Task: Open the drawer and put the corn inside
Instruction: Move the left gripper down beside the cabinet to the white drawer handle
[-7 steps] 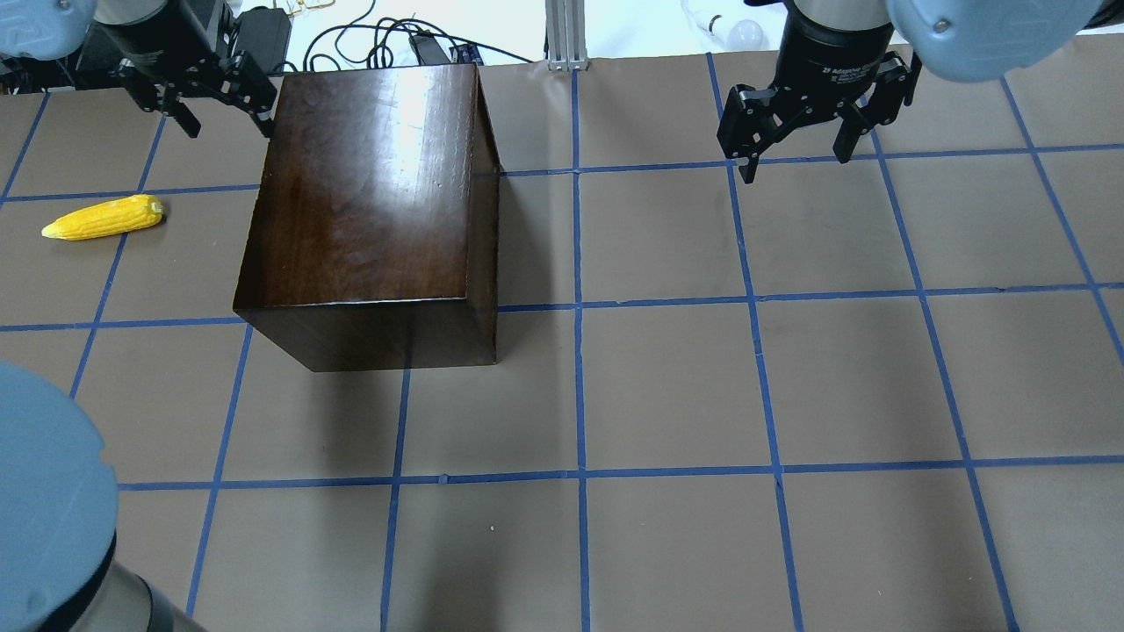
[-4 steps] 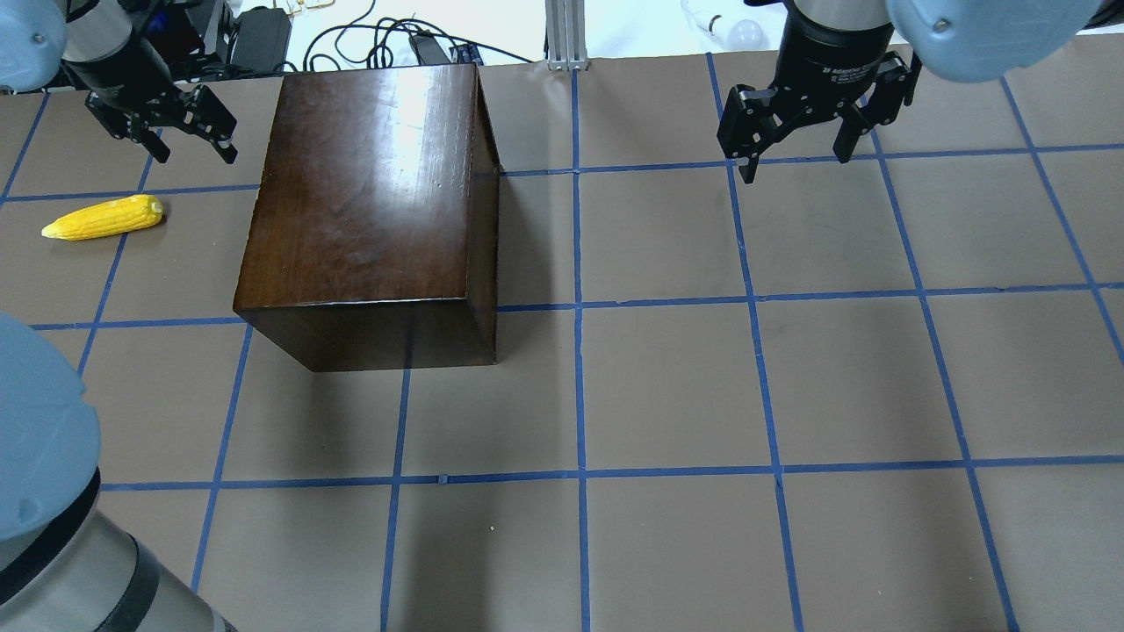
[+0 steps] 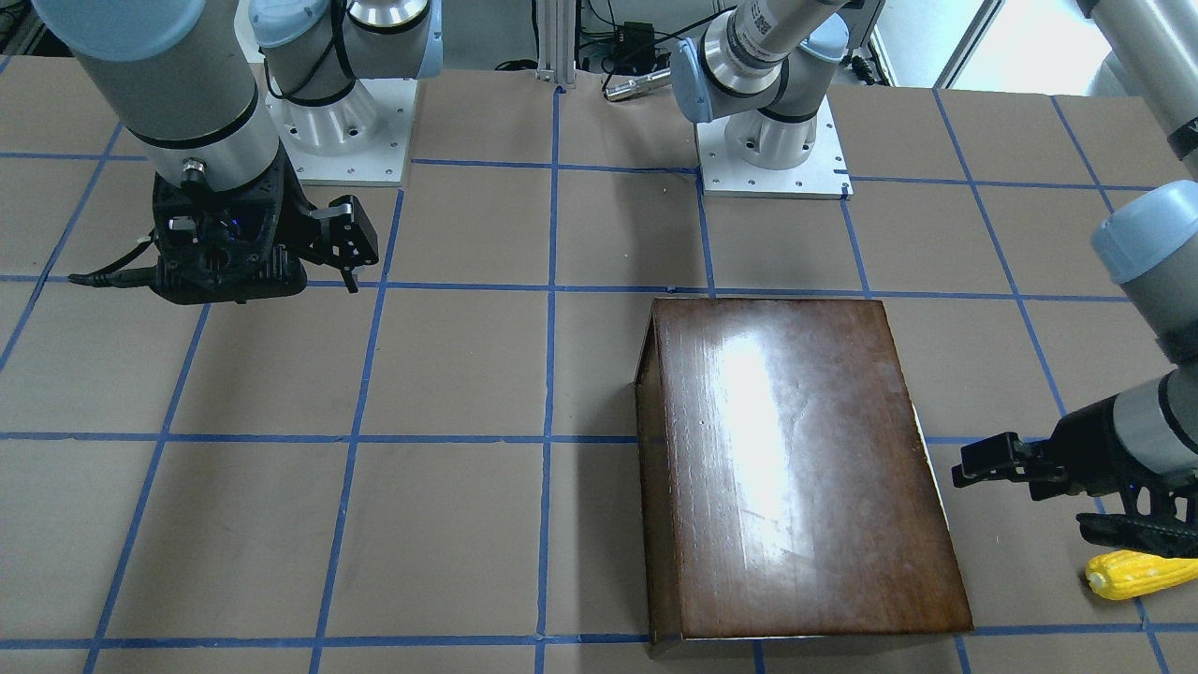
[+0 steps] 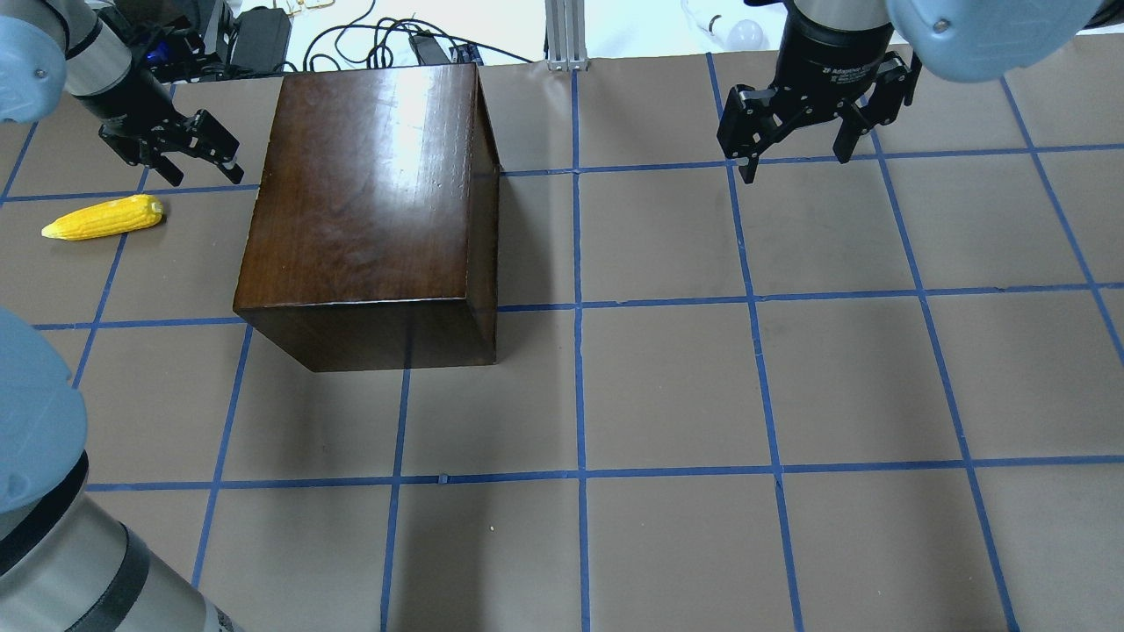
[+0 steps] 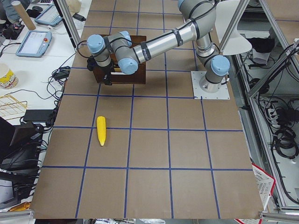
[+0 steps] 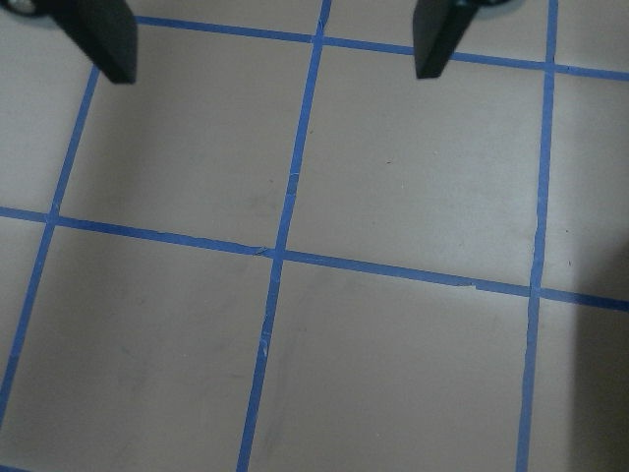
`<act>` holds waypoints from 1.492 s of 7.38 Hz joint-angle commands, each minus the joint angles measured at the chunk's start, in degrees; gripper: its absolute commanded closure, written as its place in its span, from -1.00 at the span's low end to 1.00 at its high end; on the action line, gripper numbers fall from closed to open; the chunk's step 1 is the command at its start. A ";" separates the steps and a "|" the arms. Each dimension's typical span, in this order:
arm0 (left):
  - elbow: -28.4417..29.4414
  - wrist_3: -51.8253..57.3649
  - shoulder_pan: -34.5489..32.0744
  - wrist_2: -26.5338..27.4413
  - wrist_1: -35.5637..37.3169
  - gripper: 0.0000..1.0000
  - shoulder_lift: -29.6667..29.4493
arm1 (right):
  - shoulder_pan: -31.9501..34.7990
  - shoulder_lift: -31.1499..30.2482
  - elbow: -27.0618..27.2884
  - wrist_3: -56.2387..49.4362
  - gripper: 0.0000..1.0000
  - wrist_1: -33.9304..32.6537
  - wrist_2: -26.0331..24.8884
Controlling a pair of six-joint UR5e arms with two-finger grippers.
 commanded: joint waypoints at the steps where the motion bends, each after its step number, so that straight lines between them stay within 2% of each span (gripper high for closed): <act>1: -2.38 4.90 0.31 -1.55 0.21 -1.00 0.66 | 0.00 0.00 0.00 -0.02 -1.00 0.00 0.03; 2: -3.44 4.66 0.14 -3.39 0.21 -0.97 1.27 | 0.00 0.00 0.00 -0.02 -1.00 0.00 0.03; 6: -4.06 -4.62 0.92 -3.49 1.26 -0.96 0.93 | 0.00 0.00 0.00 -0.02 -1.00 0.00 0.03; 11: -4.93 -5.09 0.75 -3.67 1.09 -0.97 1.10 | 0.00 0.00 0.00 0.07 -1.00 0.00 0.03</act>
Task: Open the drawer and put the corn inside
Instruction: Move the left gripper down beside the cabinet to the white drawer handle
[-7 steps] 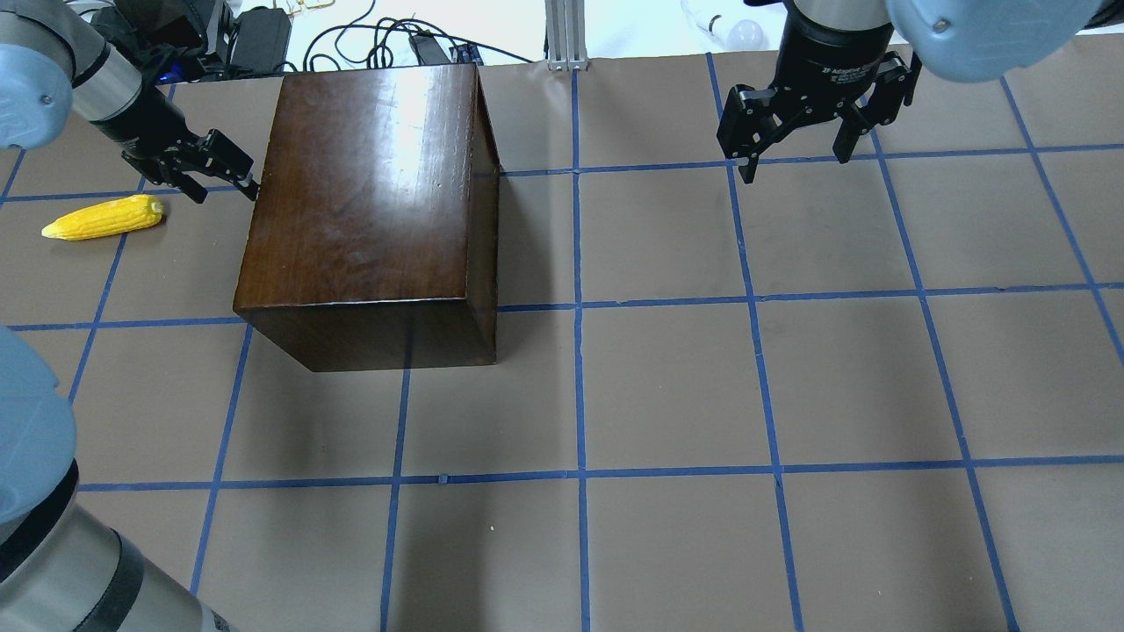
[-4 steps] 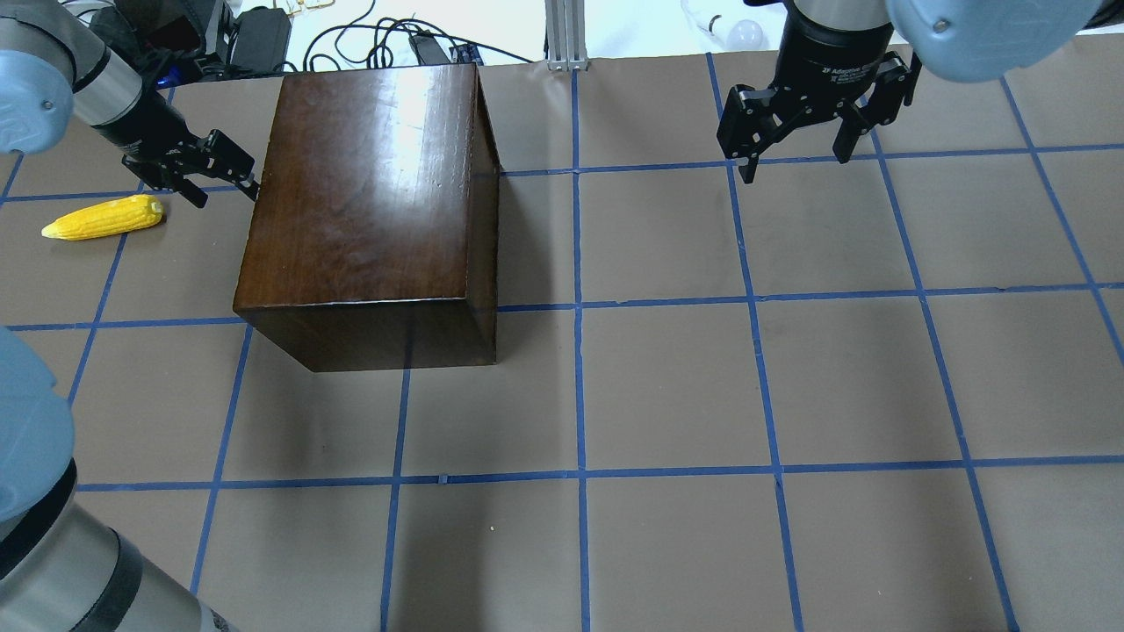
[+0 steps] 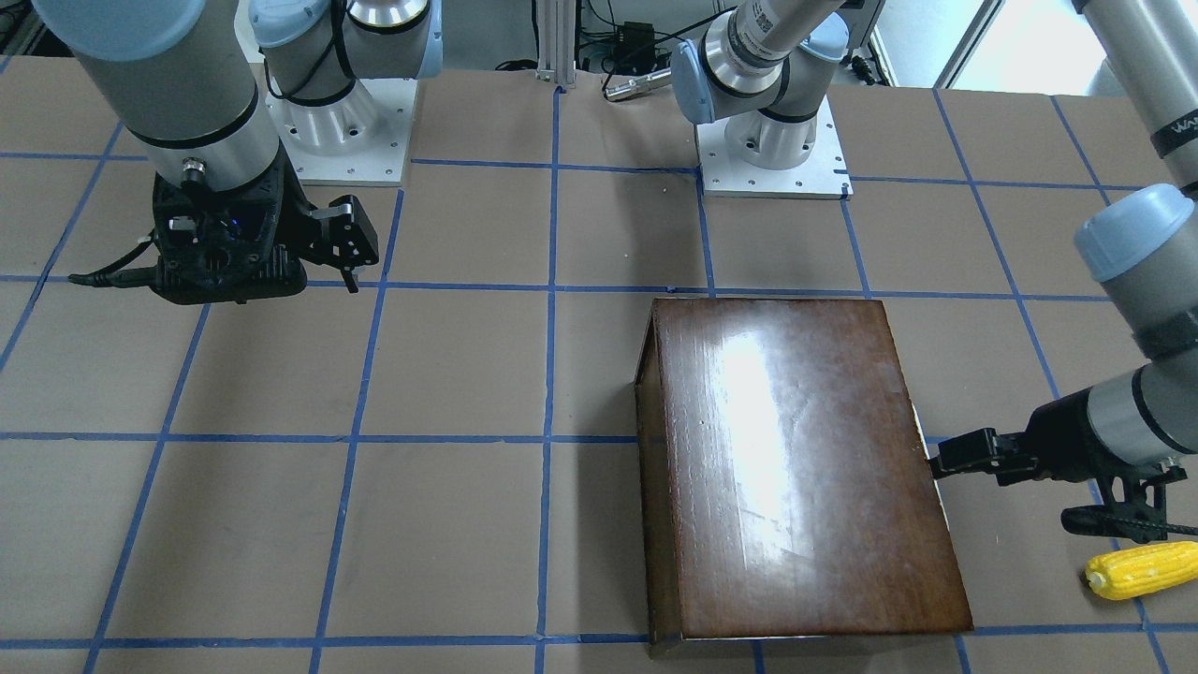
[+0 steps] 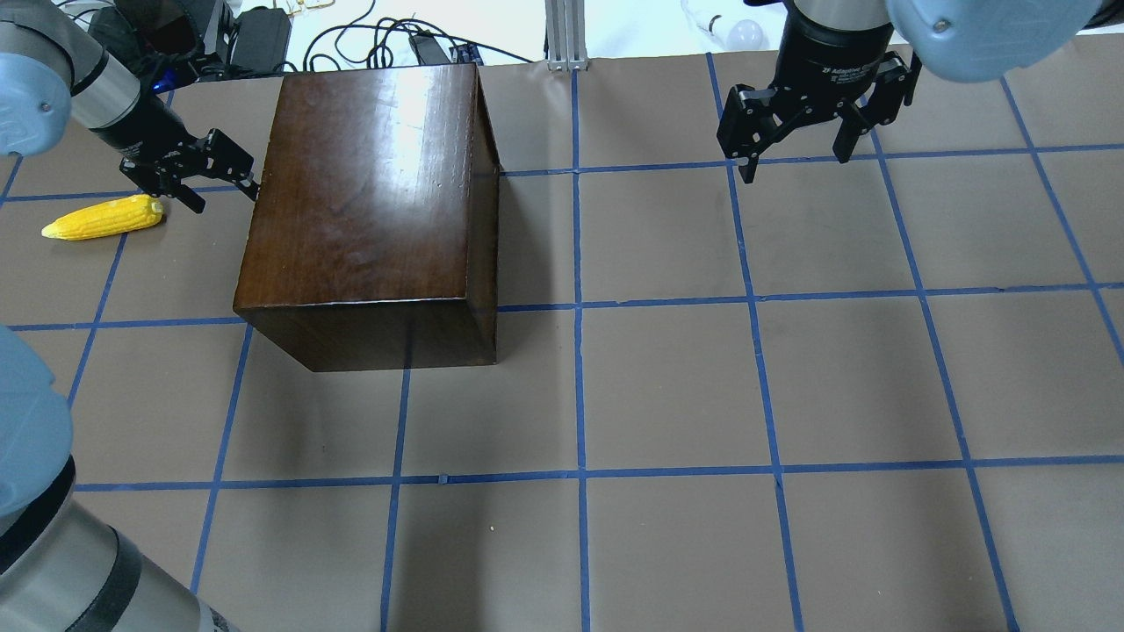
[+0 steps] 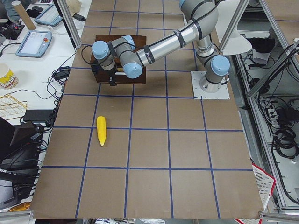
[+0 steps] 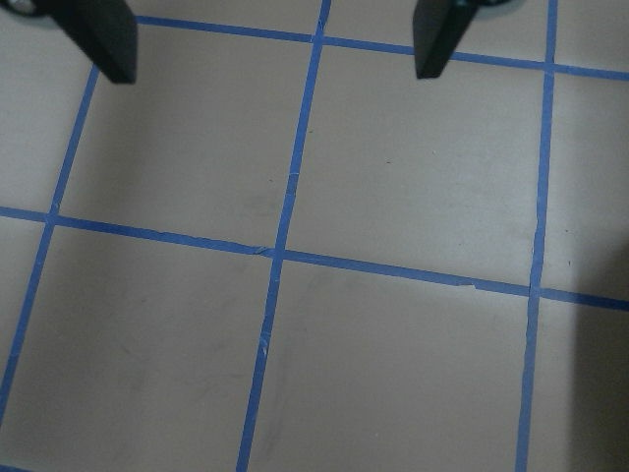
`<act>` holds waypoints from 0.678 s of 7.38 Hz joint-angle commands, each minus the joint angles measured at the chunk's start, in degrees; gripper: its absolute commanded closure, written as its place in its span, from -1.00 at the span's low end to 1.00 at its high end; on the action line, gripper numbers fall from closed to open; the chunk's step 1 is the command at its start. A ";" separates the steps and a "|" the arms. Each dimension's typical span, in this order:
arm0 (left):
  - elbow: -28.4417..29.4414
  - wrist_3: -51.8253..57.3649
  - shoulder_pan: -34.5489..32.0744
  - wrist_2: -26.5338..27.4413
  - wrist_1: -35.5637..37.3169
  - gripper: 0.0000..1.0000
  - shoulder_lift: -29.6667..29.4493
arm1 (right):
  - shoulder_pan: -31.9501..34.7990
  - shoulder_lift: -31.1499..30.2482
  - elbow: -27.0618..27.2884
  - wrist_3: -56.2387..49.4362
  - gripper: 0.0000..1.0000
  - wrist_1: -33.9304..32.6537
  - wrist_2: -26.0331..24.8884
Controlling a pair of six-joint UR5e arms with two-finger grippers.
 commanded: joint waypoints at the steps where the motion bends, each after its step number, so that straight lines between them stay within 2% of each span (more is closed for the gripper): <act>1: -1.49 -0.26 -0.16 -0.94 0.29 -0.97 0.17 | 0.00 0.00 0.00 -0.02 -1.00 0.03 0.00; 5: -1.67 -0.79 0.10 -1.48 0.47 -0.97 -0.71 | 0.00 0.00 0.00 -0.02 -1.00 0.03 -0.09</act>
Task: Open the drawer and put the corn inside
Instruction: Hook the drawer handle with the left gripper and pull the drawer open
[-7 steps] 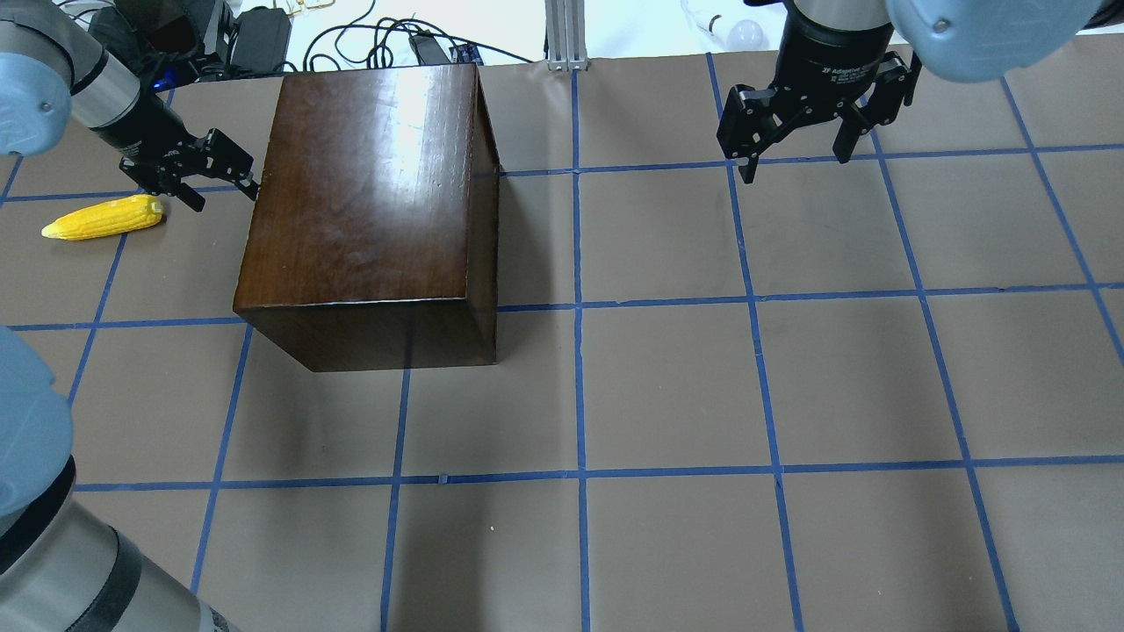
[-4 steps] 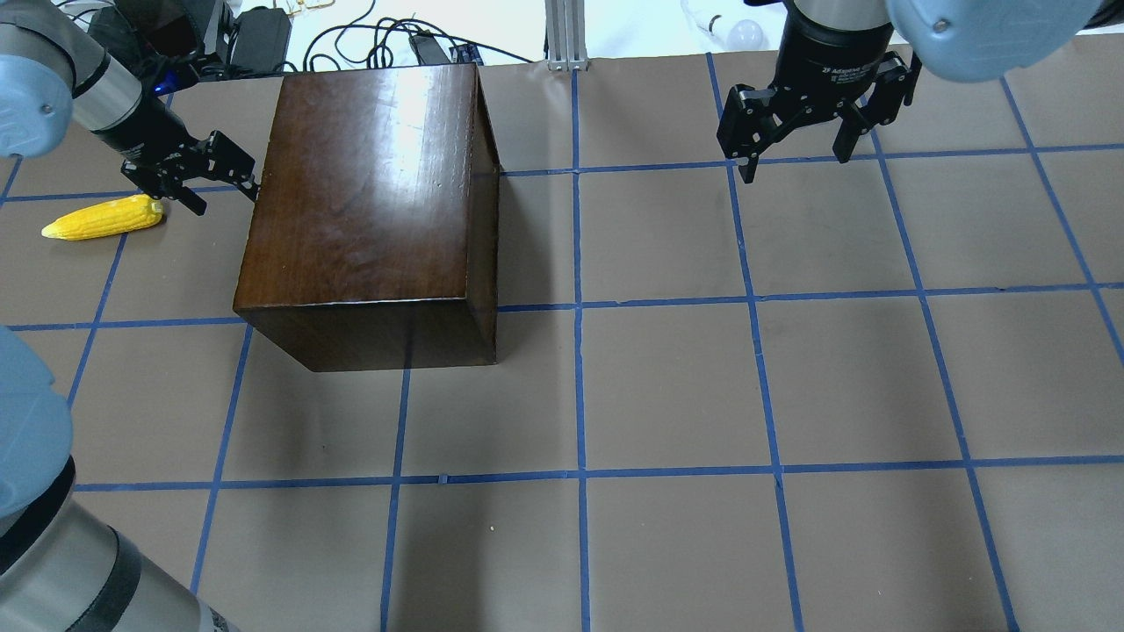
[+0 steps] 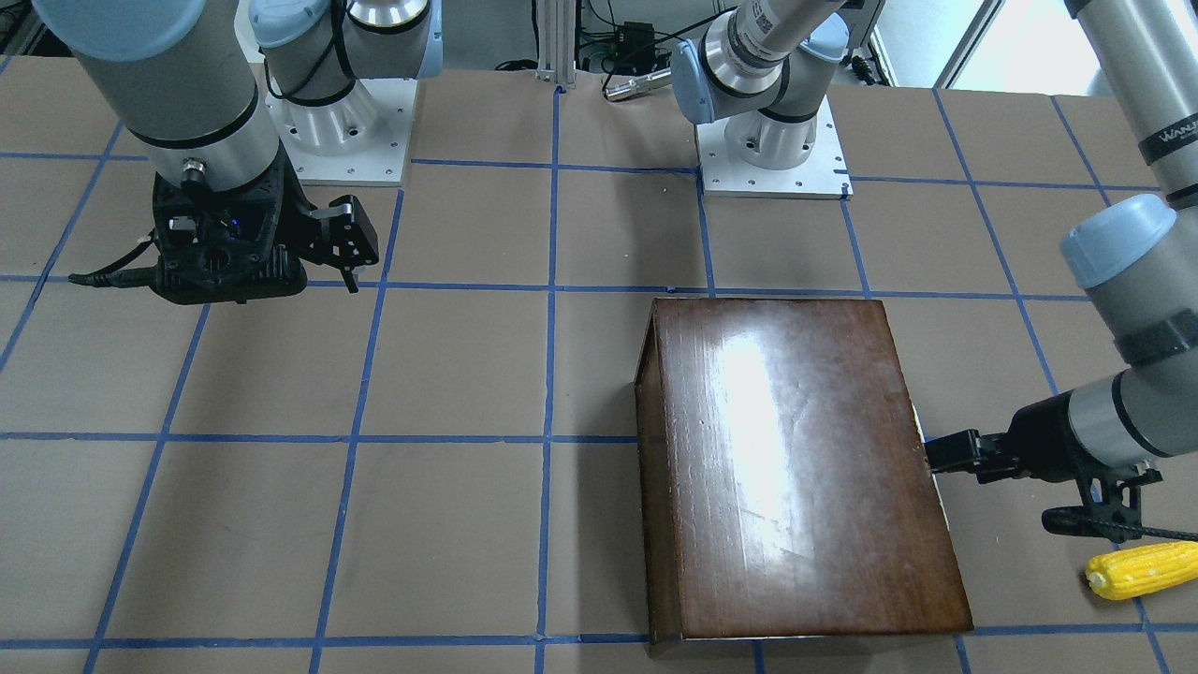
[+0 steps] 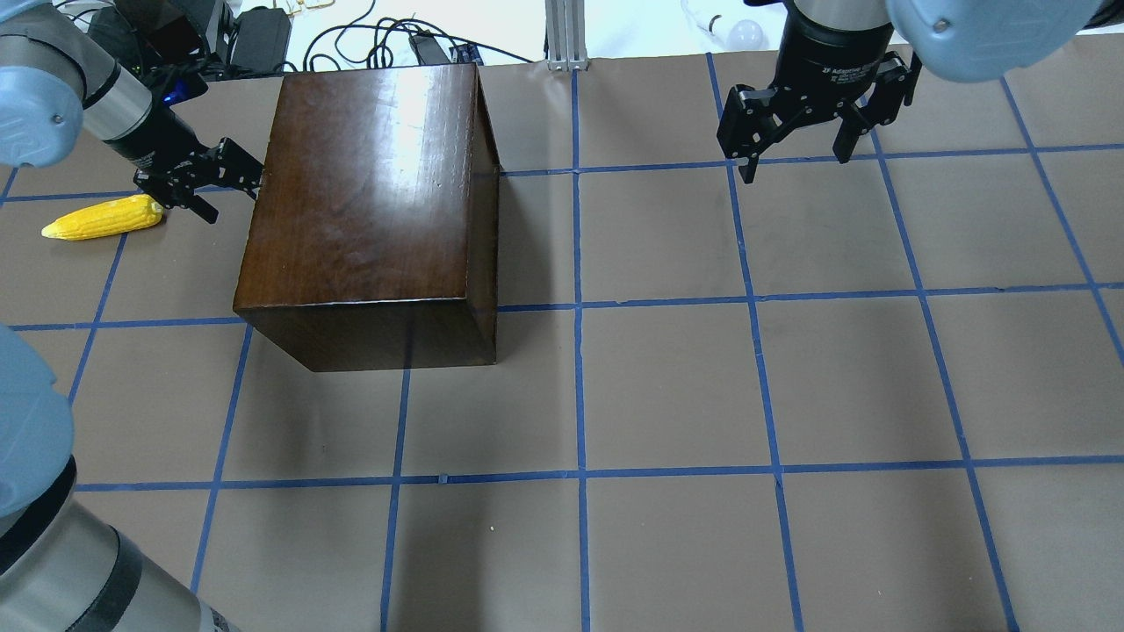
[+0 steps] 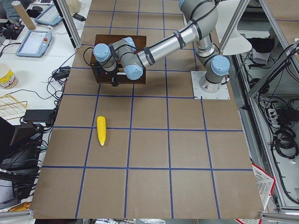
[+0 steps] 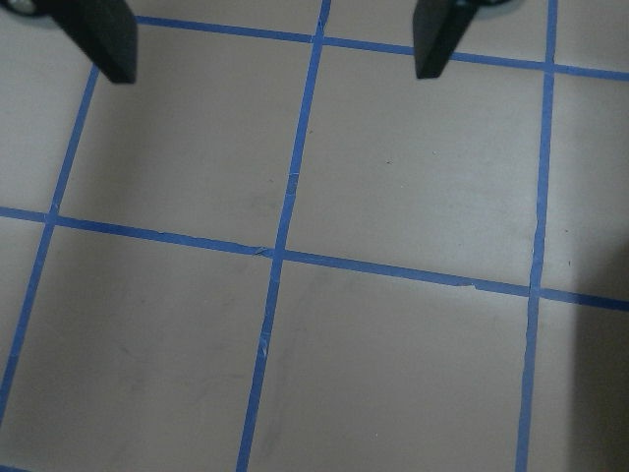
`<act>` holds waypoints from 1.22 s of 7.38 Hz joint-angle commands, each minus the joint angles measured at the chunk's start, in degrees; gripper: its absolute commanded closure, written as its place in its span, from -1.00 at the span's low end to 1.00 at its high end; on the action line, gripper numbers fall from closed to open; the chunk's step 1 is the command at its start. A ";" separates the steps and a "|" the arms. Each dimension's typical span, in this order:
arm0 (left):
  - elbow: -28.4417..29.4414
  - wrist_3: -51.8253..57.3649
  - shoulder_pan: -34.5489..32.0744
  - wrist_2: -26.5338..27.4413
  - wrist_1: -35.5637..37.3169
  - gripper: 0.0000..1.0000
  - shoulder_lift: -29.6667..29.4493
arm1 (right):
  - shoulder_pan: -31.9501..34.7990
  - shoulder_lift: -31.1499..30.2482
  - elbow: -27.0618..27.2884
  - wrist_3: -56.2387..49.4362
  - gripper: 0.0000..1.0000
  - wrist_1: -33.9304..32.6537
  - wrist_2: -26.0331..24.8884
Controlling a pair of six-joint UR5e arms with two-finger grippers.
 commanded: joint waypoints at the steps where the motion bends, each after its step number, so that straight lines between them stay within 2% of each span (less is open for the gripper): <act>1: -0.13 0.12 0.19 -0.08 0.12 -0.97 -0.72 | 0.00 0.00 0.00 0.00 -1.00 0.00 -0.07; 7: -0.48 0.04 0.19 -0.08 1.70 -0.97 -1.34 | 0.00 0.00 0.00 0.00 -1.00 0.00 0.02; 9: -2.41 0.04 0.27 0.09 7.05 -0.97 -0.99 | 0.00 0.00 0.00 0.00 -1.00 0.00 0.02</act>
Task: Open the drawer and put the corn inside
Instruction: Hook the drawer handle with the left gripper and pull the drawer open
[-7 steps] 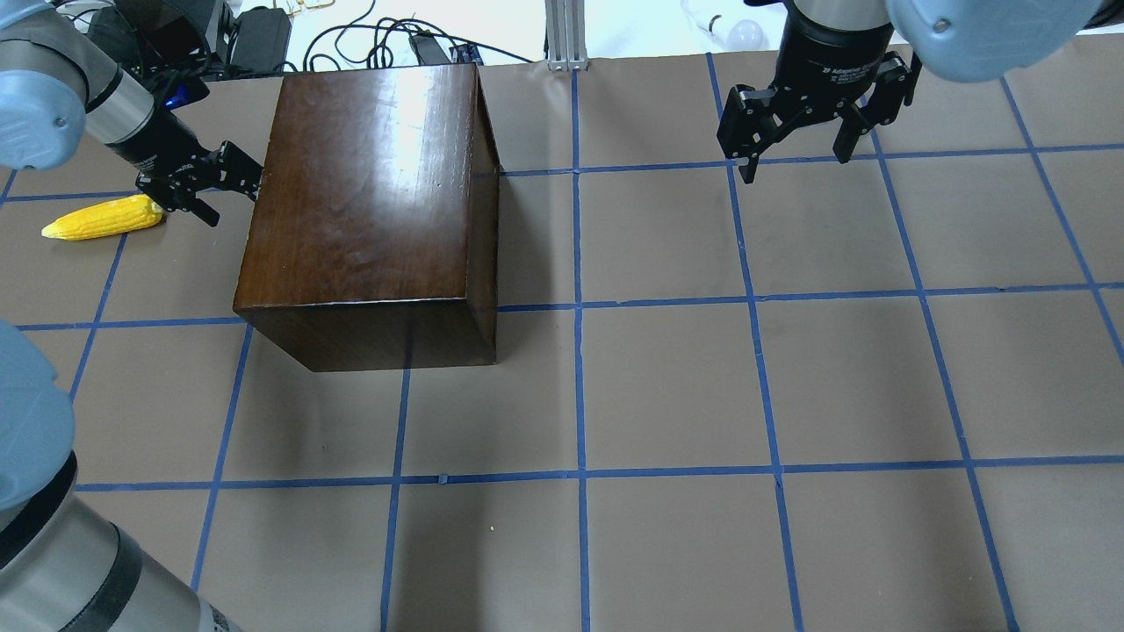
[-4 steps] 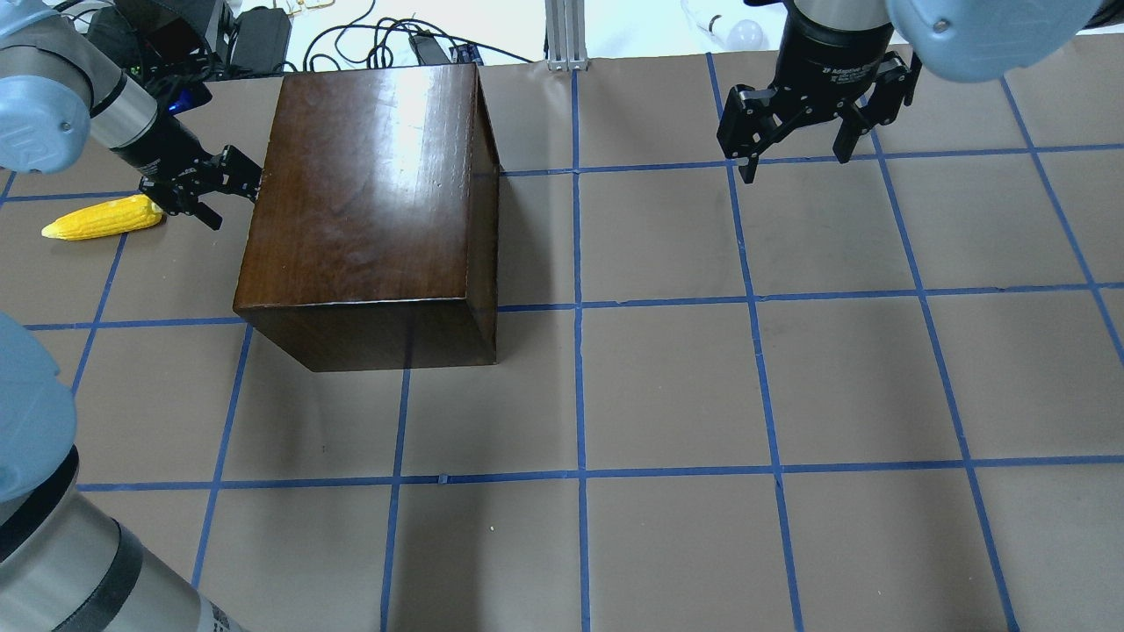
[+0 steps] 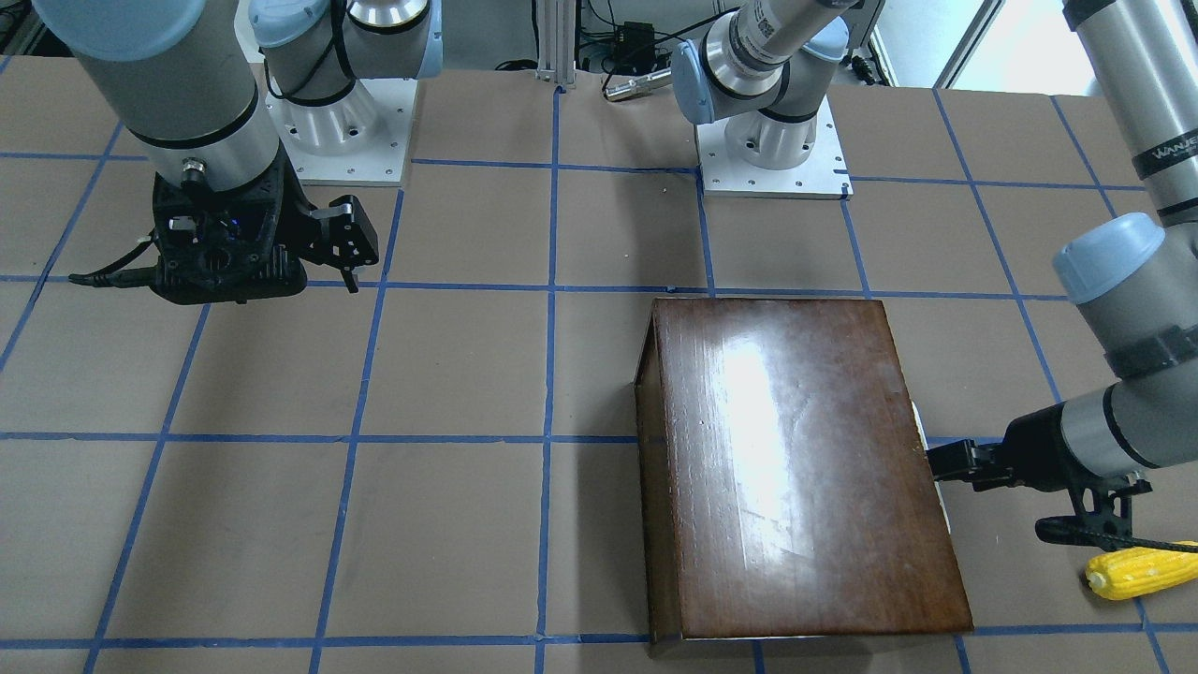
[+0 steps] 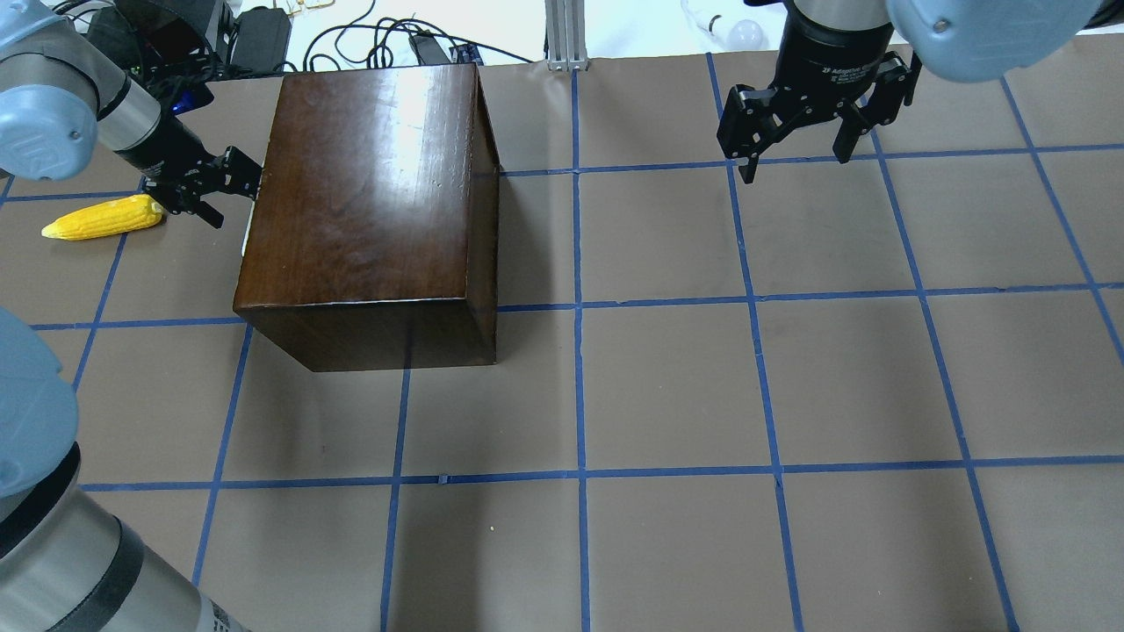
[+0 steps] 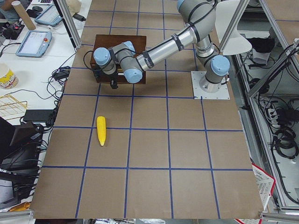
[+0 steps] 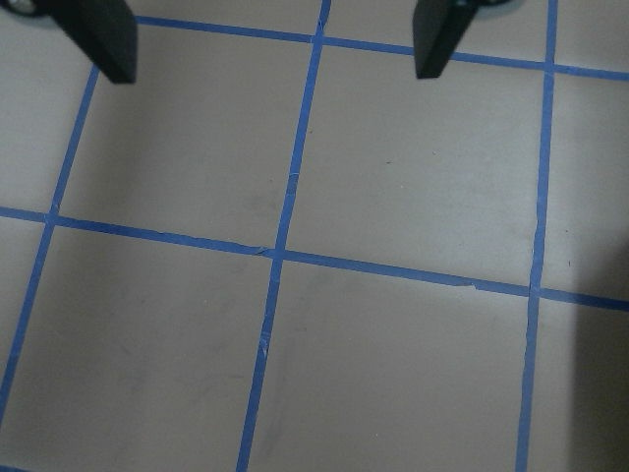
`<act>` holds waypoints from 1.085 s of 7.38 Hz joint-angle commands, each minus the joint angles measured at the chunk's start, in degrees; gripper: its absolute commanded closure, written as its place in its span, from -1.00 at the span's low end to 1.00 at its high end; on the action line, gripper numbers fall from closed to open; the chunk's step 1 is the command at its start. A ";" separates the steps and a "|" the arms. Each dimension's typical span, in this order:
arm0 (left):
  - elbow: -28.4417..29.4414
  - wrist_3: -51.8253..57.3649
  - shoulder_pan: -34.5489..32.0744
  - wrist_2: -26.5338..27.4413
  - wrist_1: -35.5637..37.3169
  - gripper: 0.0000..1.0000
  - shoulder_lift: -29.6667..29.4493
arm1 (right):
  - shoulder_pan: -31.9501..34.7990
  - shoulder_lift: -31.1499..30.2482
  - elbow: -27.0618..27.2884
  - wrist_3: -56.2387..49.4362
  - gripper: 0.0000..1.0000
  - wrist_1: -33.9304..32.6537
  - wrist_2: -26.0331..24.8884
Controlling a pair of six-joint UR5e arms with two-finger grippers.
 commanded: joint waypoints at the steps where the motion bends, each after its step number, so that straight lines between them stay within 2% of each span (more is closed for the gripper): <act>1: -1.02 0.54 1.30 0.07 2.37 -0.97 0.26 | 0.00 0.00 0.00 0.00 -1.00 -0.09 0.00; 8: -0.23 0.98 4.82 -0.10 2.28 -1.00 0.43 | 0.00 0.00 0.00 0.00 -1.00 0.00 0.00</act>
